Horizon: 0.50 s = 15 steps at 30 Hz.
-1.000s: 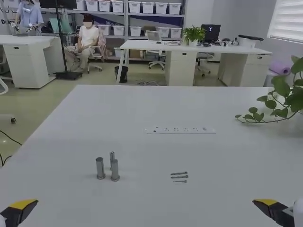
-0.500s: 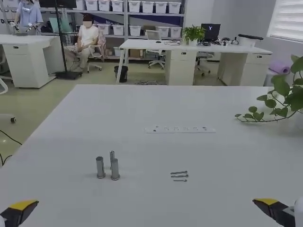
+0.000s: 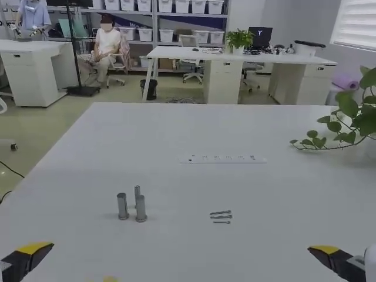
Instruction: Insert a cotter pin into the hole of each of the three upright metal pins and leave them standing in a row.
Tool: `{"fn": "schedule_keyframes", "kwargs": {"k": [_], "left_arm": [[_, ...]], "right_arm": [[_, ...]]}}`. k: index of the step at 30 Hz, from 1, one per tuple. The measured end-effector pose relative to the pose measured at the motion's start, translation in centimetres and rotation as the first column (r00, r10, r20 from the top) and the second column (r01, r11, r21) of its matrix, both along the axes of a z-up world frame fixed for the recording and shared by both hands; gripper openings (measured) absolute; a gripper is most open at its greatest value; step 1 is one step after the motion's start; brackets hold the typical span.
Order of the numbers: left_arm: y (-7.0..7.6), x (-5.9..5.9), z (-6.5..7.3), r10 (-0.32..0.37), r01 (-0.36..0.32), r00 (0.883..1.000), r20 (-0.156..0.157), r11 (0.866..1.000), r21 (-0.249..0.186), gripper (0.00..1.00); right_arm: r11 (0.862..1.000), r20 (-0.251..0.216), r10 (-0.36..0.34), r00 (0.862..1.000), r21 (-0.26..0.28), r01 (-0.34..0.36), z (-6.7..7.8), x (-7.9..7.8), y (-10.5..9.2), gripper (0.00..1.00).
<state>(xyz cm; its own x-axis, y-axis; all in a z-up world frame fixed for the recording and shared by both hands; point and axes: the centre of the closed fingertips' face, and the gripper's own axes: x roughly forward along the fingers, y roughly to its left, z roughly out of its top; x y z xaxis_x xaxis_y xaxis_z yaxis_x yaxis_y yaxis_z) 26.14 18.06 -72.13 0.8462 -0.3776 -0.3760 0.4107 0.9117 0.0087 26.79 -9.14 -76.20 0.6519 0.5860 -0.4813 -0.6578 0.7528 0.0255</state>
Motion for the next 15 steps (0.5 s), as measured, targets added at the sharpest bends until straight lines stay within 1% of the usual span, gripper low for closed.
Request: {"fn": "schedule_keyframes", "kwargs": {"k": [4,8,12,15], "left_arm": [[-0.1,1.4,0.1,-0.010,0.010,1.000,0.006,1.000,0.000,0.57],[-0.3,3.2,0.1,-0.020,0.019,1.000,0.023,1.000,0.017,0.48],[-0.7,5.0,0.1,-0.029,0.028,0.999,0.045,1.000,0.012,0.41],[-1.0,6.4,-0.2,-0.037,0.036,0.998,0.050,0.999,0.009,0.38]], "right_arm": [[1.000,-0.007,0.002,1.000,0.016,-0.002,-0.1,0.0,0.1,0.91],[1.000,-0.006,0.010,1.000,0.020,-0.010,-0.1,0.0,0.2,0.87],[0.999,0.002,0.013,1.000,0.040,-0.013,0.2,0.3,0.4,0.83],[0.998,0.003,0.019,1.000,0.052,-0.019,0.4,0.4,0.6,0.80]]}}
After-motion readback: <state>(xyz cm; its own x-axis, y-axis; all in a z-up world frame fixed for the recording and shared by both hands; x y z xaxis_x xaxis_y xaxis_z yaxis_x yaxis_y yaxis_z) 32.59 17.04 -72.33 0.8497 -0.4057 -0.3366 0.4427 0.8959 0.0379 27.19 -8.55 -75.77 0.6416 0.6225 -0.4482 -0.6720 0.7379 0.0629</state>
